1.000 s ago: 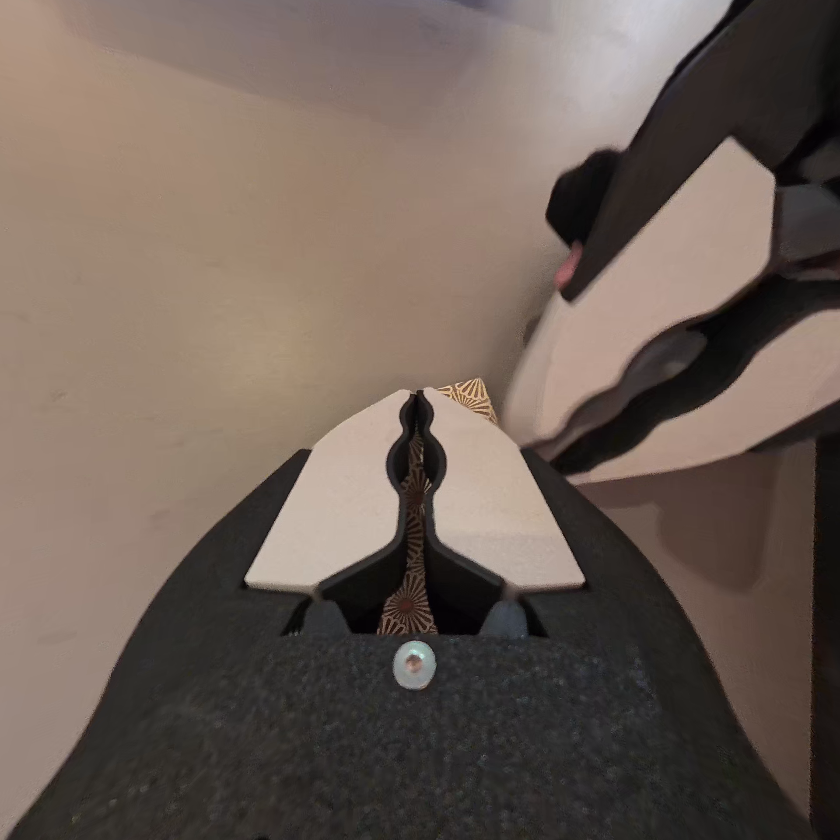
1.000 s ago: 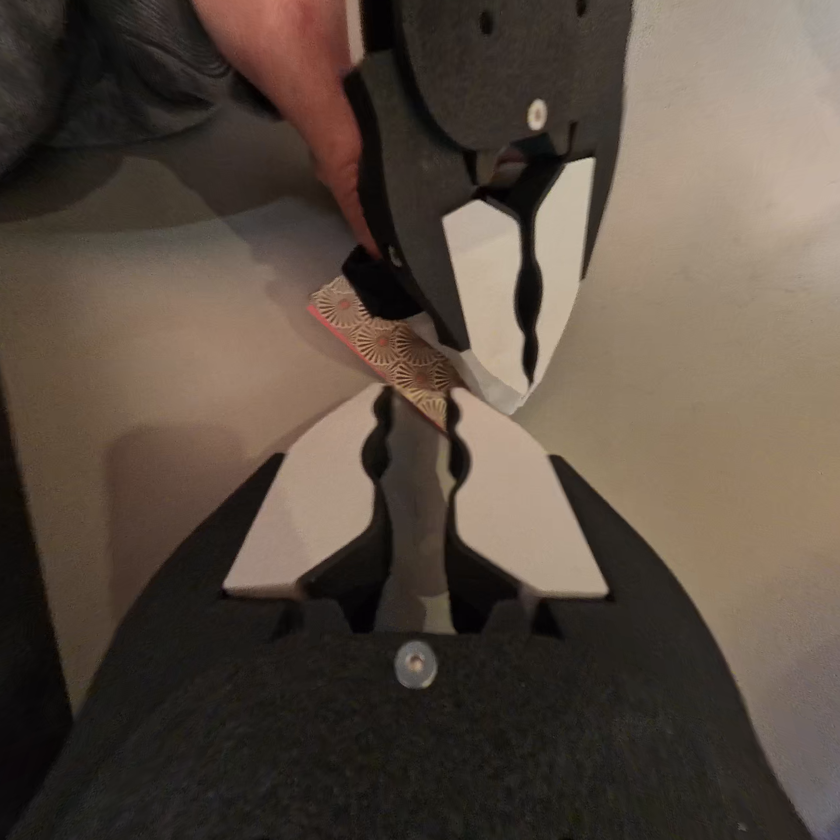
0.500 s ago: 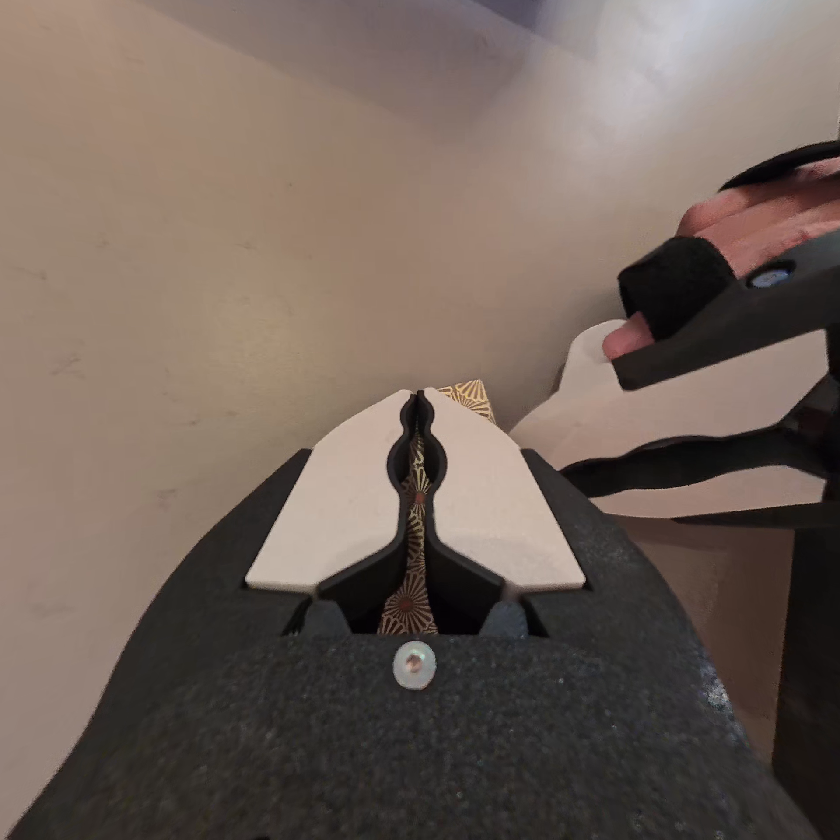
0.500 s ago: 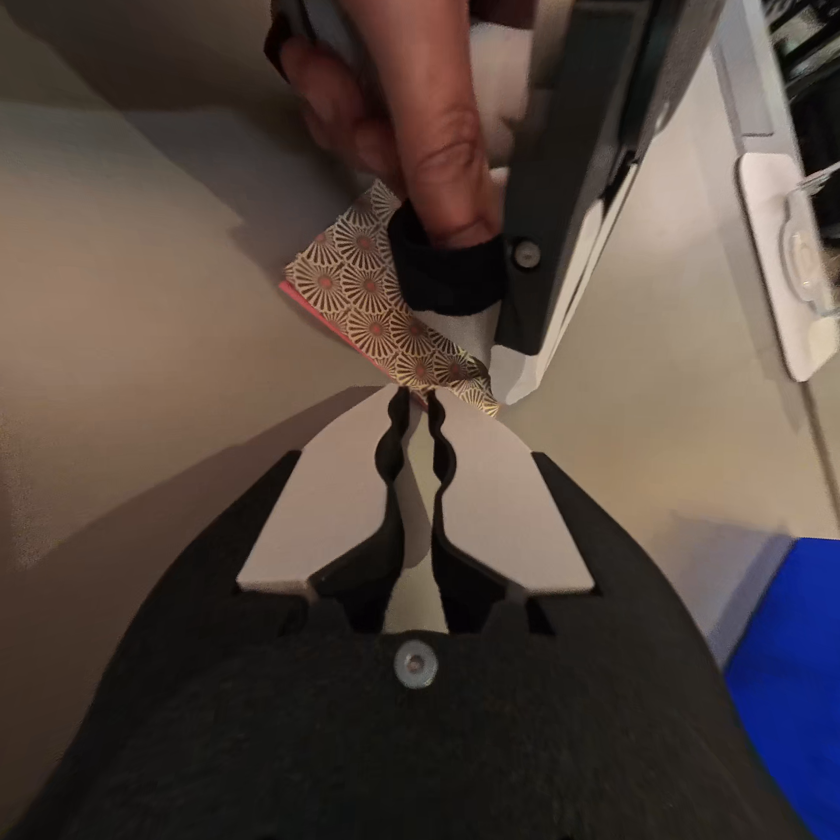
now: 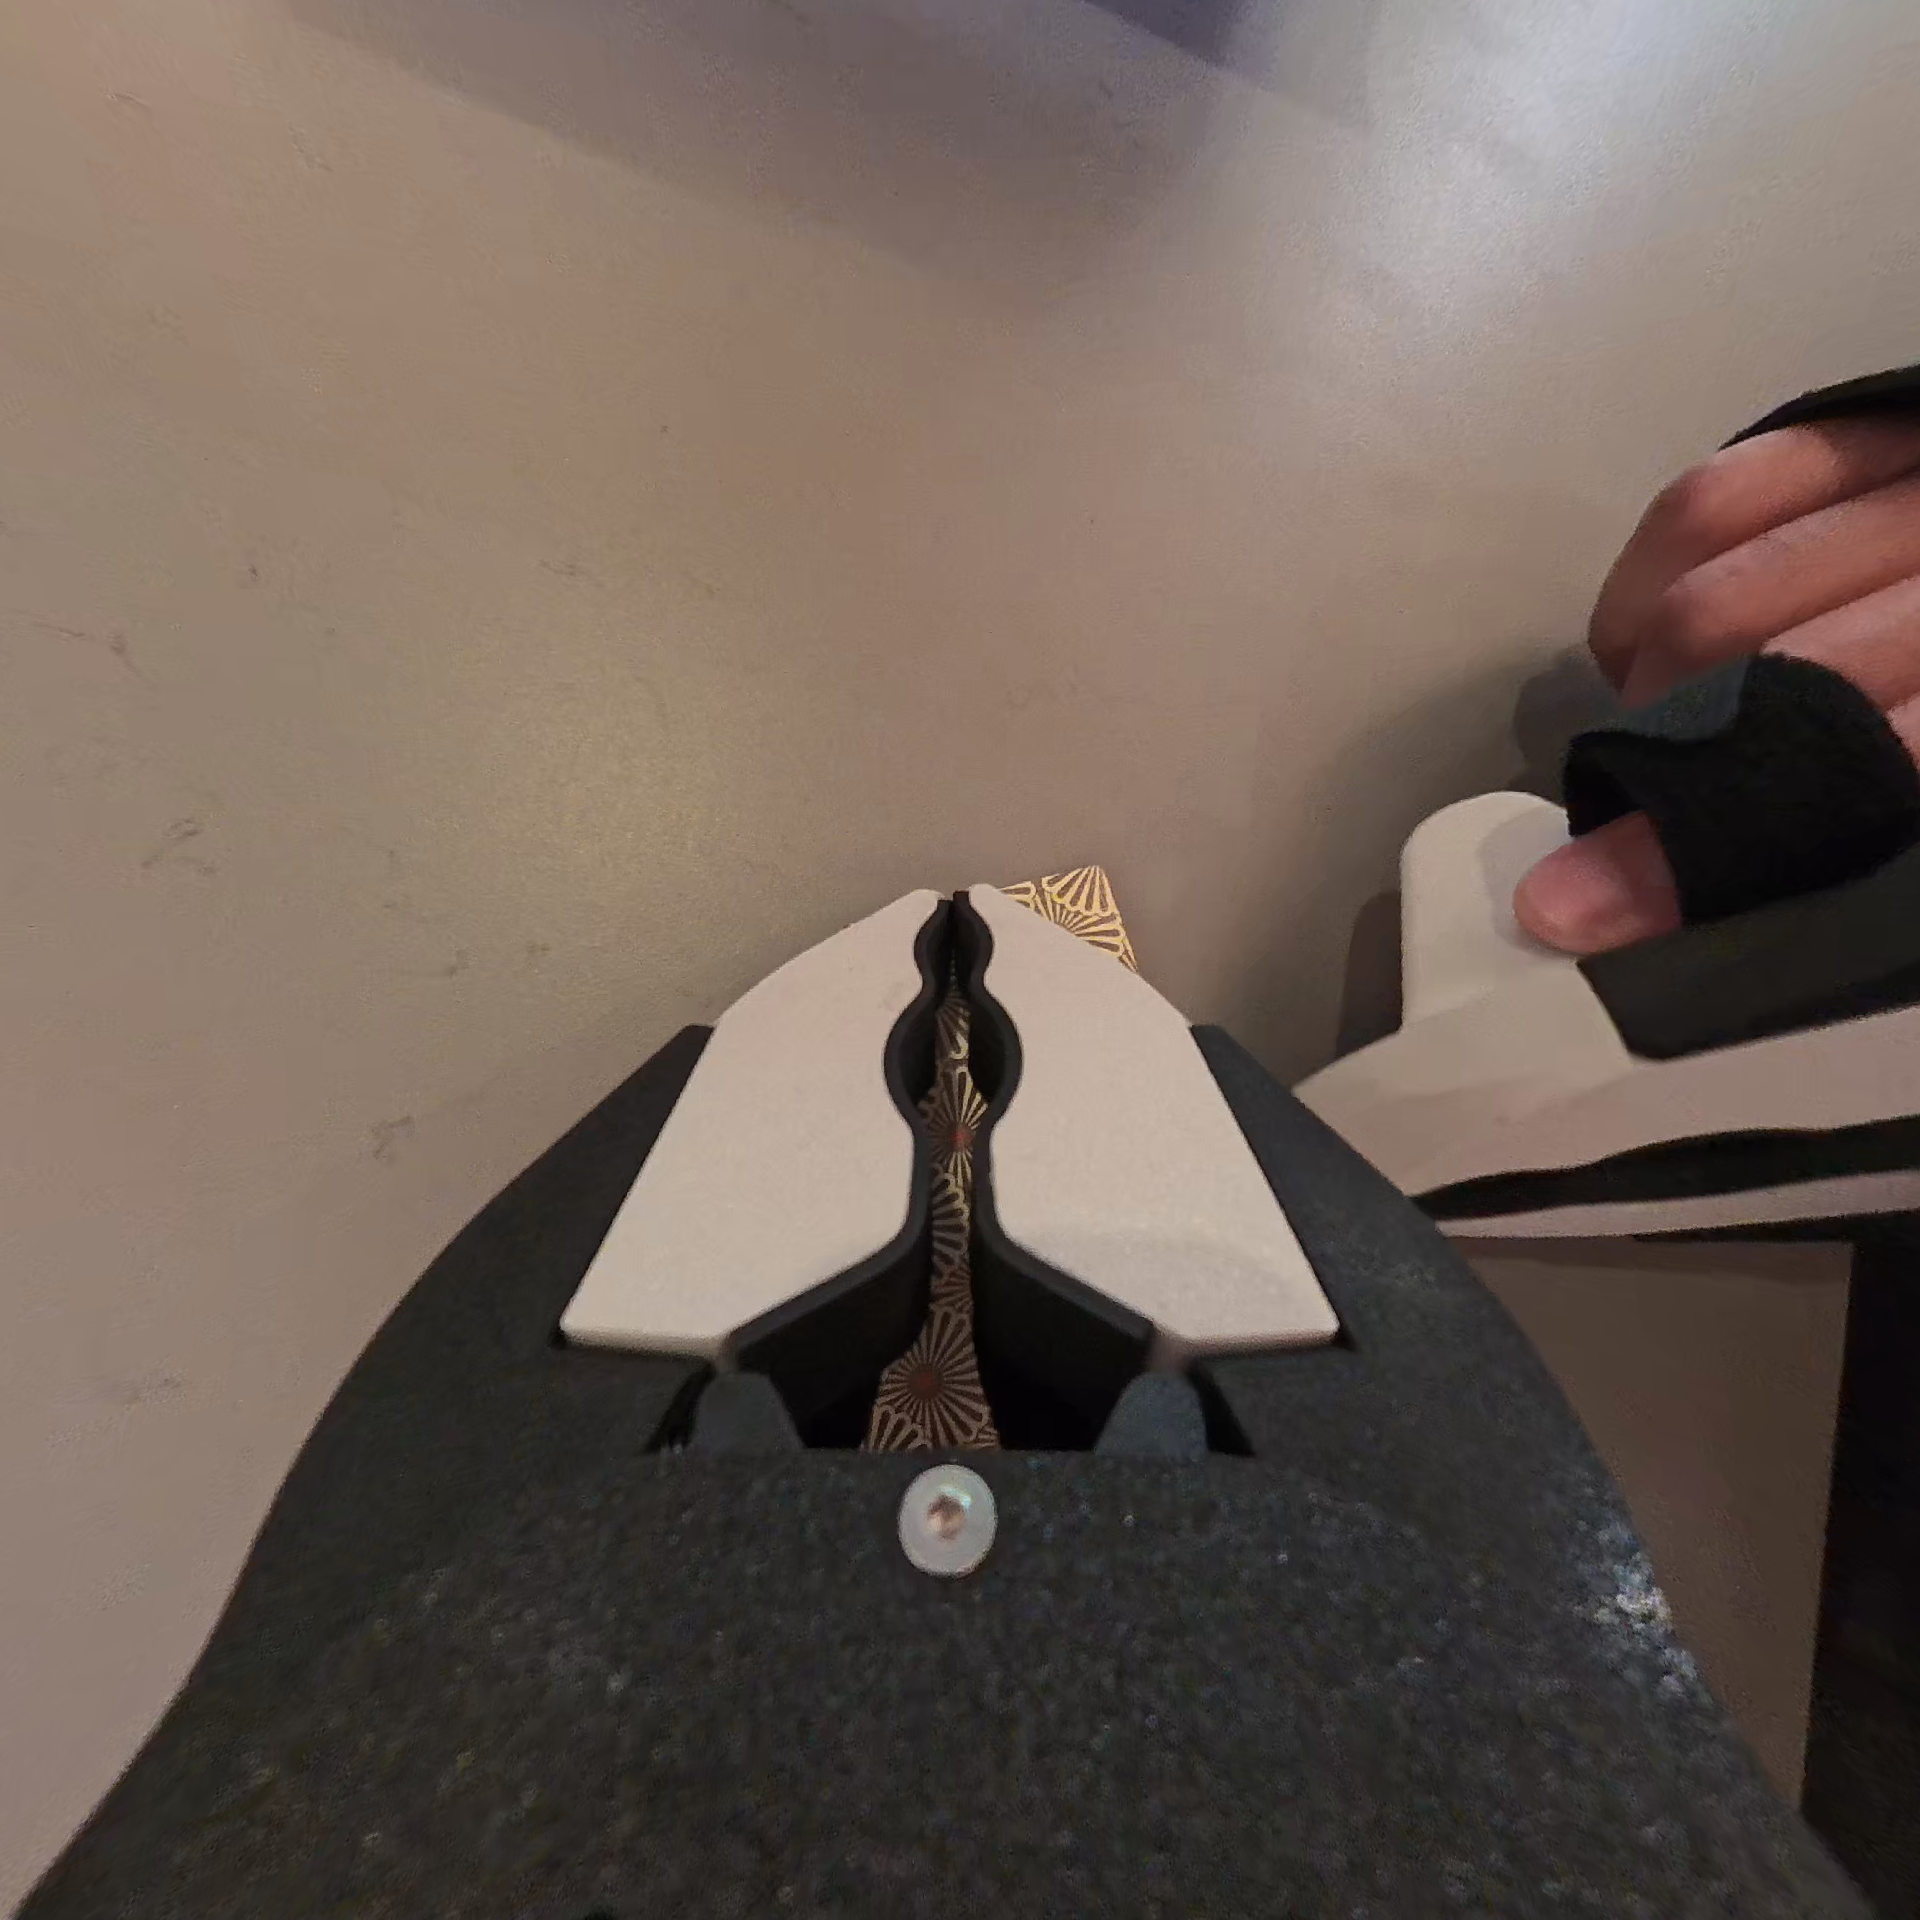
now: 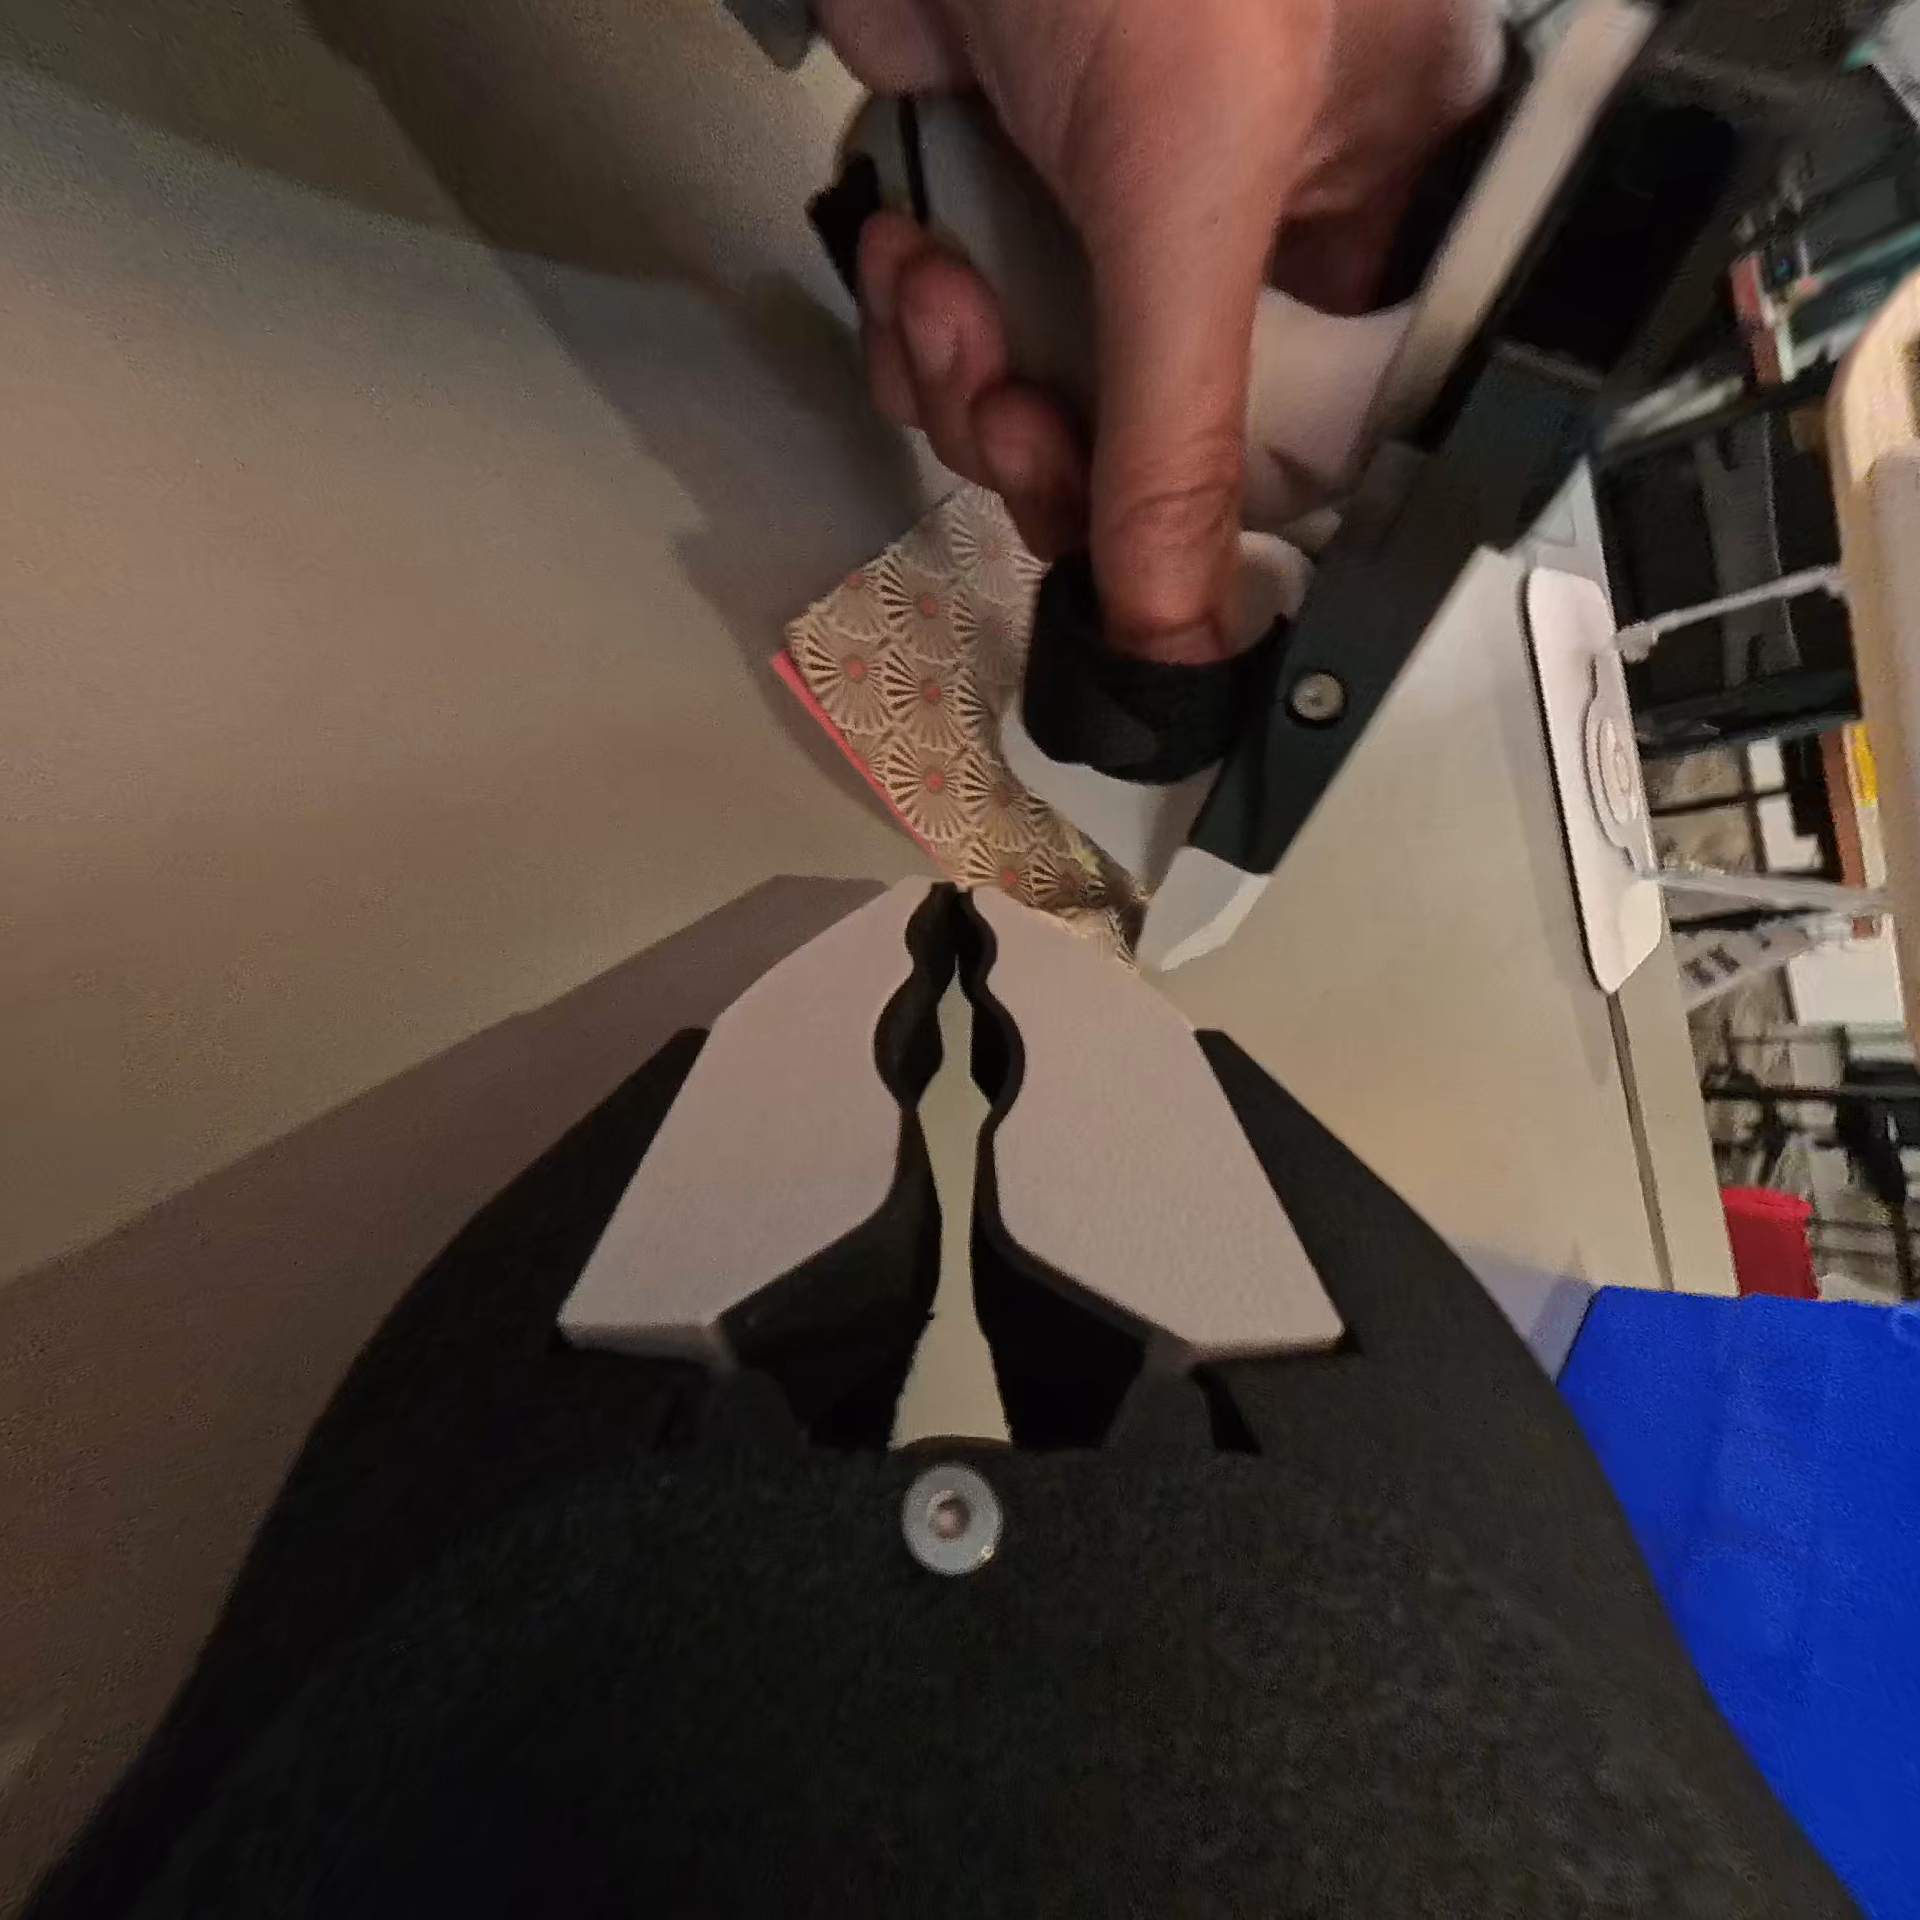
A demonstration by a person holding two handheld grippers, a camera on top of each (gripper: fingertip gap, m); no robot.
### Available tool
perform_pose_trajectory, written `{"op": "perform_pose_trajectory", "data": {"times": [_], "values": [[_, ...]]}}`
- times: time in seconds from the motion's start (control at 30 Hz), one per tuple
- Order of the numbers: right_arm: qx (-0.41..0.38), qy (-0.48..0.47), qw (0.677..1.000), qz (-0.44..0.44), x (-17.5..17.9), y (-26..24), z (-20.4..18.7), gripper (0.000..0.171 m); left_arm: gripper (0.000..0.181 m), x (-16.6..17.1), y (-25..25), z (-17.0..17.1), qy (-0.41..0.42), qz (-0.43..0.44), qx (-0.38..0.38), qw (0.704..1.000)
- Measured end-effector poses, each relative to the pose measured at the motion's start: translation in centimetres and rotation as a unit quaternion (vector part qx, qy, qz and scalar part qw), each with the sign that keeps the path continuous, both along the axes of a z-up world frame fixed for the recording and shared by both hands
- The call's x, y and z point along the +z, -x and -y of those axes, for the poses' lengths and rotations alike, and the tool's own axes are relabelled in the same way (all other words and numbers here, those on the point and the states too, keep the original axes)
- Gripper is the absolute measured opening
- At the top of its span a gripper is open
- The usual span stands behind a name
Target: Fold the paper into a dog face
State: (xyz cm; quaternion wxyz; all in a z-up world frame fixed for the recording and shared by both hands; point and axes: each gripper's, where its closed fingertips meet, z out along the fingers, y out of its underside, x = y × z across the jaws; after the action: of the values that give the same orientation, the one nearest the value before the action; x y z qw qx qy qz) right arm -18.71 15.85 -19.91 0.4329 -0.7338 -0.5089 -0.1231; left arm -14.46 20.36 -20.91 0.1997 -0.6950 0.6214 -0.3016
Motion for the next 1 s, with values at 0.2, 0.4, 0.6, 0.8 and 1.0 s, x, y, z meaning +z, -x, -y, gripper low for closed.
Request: {"op": "perform_pose_trajectory", "data": {"times": [0.2,0.4,0.6,0.8,1.0], "values": [[-0.034,0.015,0.999,-0.037,0.0,-0.8,-0.9,0.016,0.000,0.0,0.0,0.0,0.010,-0.002,0.004,1.000],[-0.042,0.019,0.998,-0.044,-0.1,-0.7,-1.5,0.016,0.000,0.0,0.0,0.0,0.015,-0.003,0.004,1.000],[-0.042,0.030,0.998,-0.022,-0.7,-0.9,-1.4,0.000,0.000,0.0,0.0,0.0,0.011,-0.002,0.003,1.000],[-0.034,0.021,0.999,0.003,-0.5,-1.2,-1.0,0.000,0.000,0.0,0.1,0.0,0.004,-0.002,0.000,1.000],[-0.024,0.028,0.999,0.014,-0.9,-1.4,-0.9,0.000,0.000,0.0,0.1,0.0,-0.005,-0.006,-0.001,1.000]]}}
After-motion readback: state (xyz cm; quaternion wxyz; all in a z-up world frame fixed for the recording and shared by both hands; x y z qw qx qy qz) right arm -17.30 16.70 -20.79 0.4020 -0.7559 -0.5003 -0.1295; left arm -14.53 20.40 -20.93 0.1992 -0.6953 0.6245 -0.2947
